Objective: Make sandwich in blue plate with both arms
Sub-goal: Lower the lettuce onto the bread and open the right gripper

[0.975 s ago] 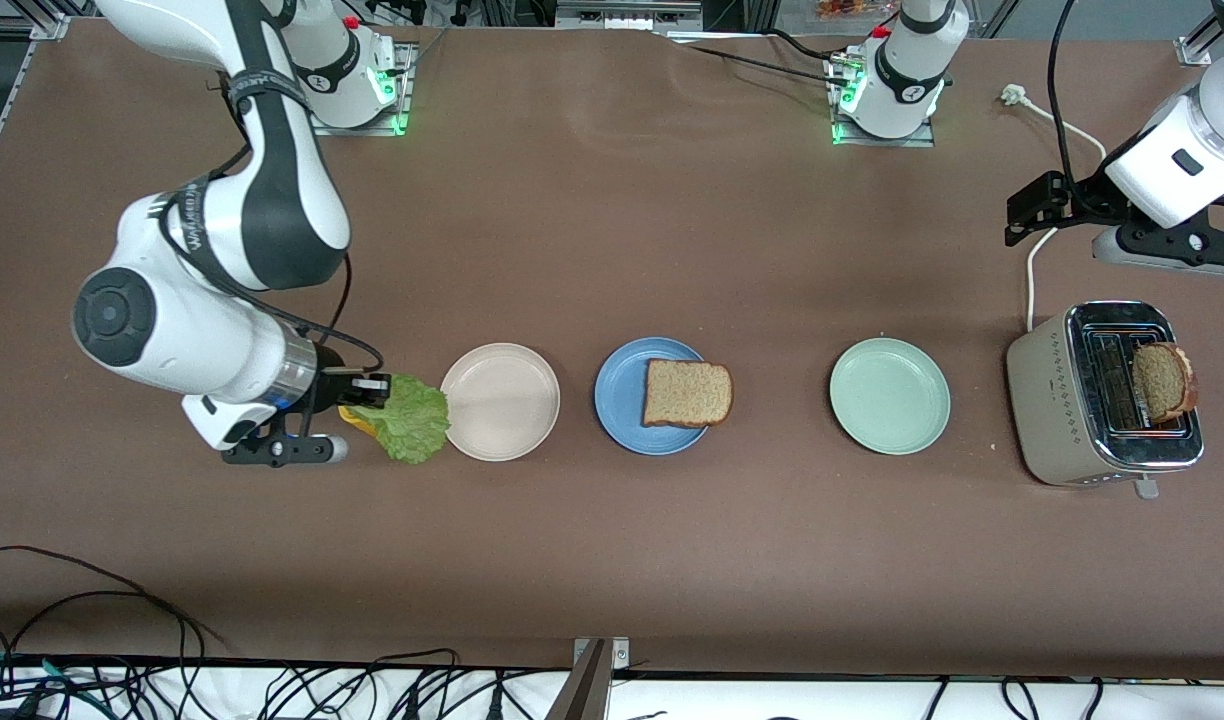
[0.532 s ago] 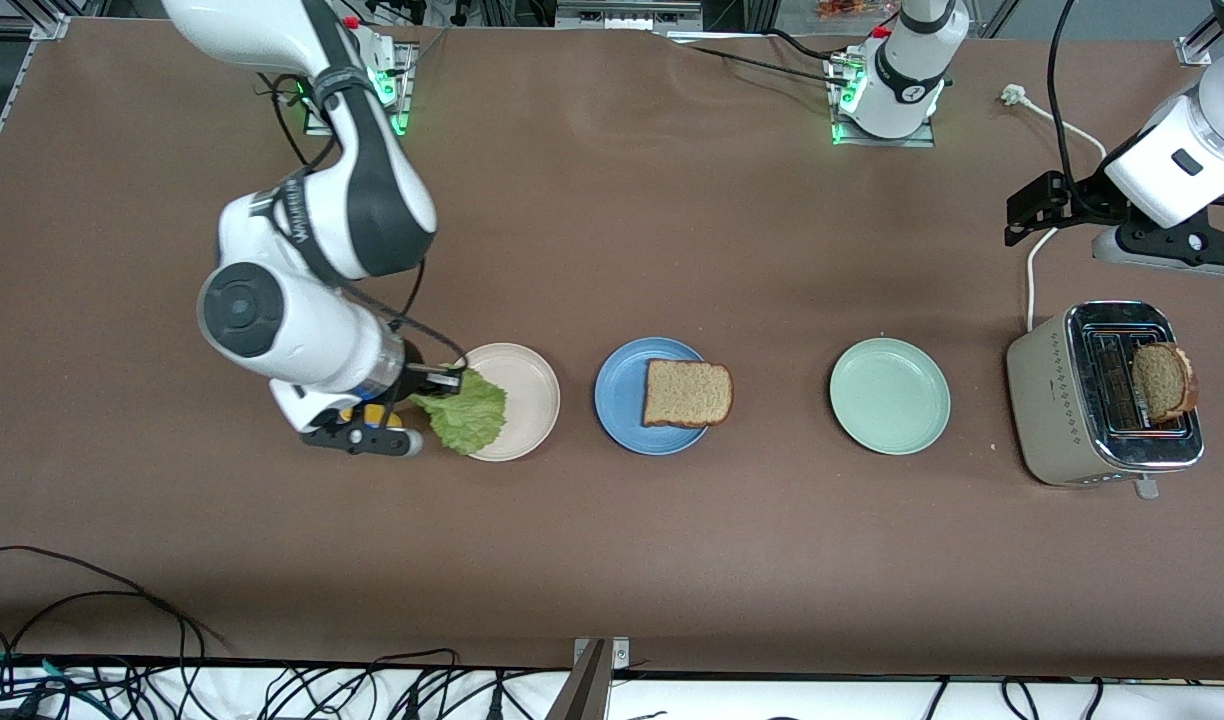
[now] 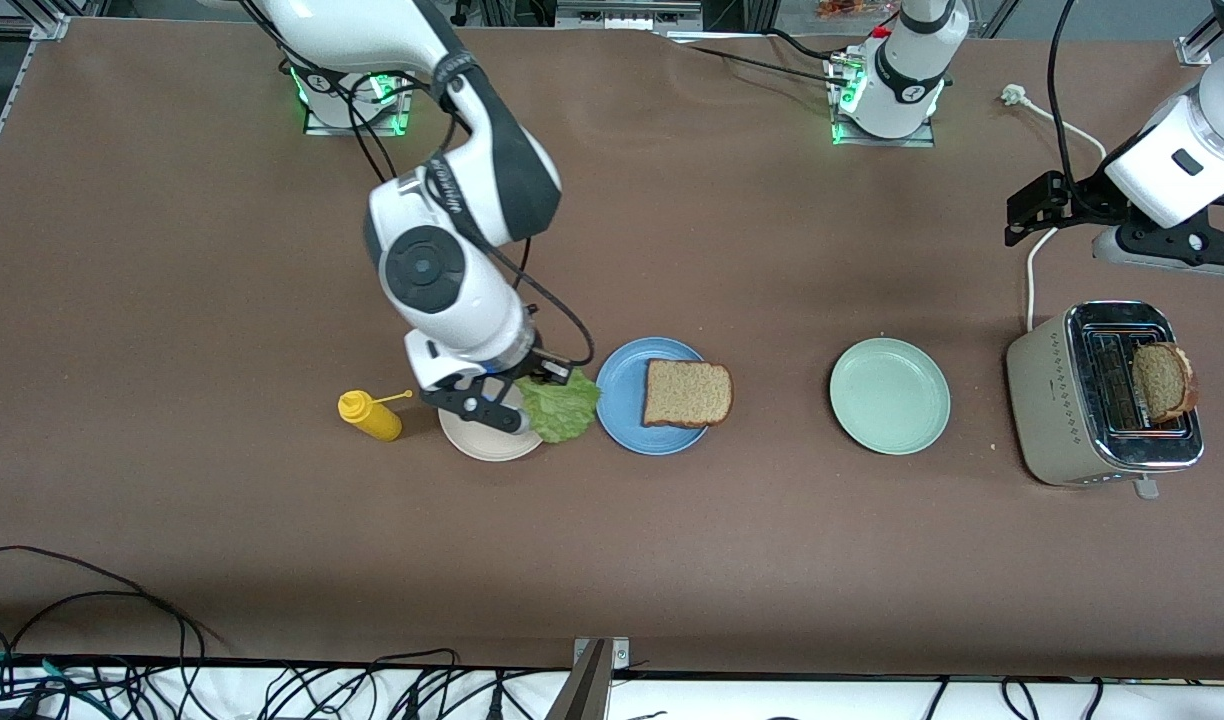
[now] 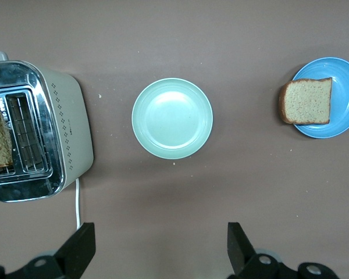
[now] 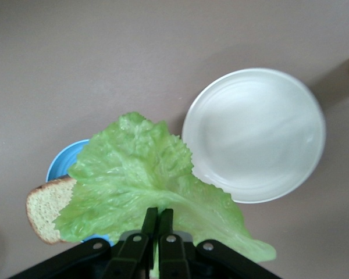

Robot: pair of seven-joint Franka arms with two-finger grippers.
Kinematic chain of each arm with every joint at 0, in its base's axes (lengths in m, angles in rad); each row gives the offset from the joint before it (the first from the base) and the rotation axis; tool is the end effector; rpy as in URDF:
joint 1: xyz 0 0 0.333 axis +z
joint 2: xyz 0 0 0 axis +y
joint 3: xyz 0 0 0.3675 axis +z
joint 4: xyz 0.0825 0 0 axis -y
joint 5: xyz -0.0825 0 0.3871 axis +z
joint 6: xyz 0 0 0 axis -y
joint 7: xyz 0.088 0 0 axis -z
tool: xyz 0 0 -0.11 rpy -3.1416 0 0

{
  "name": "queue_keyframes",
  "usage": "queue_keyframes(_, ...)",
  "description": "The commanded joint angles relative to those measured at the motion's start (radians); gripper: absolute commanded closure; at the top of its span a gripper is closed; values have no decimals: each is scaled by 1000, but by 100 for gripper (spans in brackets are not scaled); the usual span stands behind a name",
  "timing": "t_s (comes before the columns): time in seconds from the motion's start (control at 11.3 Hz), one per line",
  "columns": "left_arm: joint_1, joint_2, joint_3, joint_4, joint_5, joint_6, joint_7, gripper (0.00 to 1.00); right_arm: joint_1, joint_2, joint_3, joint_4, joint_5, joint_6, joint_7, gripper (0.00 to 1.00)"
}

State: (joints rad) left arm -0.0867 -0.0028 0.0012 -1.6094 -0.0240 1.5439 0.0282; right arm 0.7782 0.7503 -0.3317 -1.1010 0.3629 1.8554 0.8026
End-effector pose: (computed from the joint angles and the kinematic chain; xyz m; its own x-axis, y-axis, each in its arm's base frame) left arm 0.5500 -0.0498 0.6541 0.9916 -0.1139 -0.0619 -0.1125 -0.9933 0.0257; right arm 0.6580 0.4456 0.4263 0.9341 -0.3508 -0.0667 -0.3564 -0.9273 -0.1145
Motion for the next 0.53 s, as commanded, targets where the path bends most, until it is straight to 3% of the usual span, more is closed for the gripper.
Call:
queue_keyframes(0.0, -4, -2, -4, 20, 33, -22, -10, 0, 70, 108, -12, 91, 22, 99, 223, 100)
queue_keyframes(0.44, -7, 0, -4, 20, 32, -22, -10, 0, 122, 145, 56, 96, 22, 258, 453, 100)
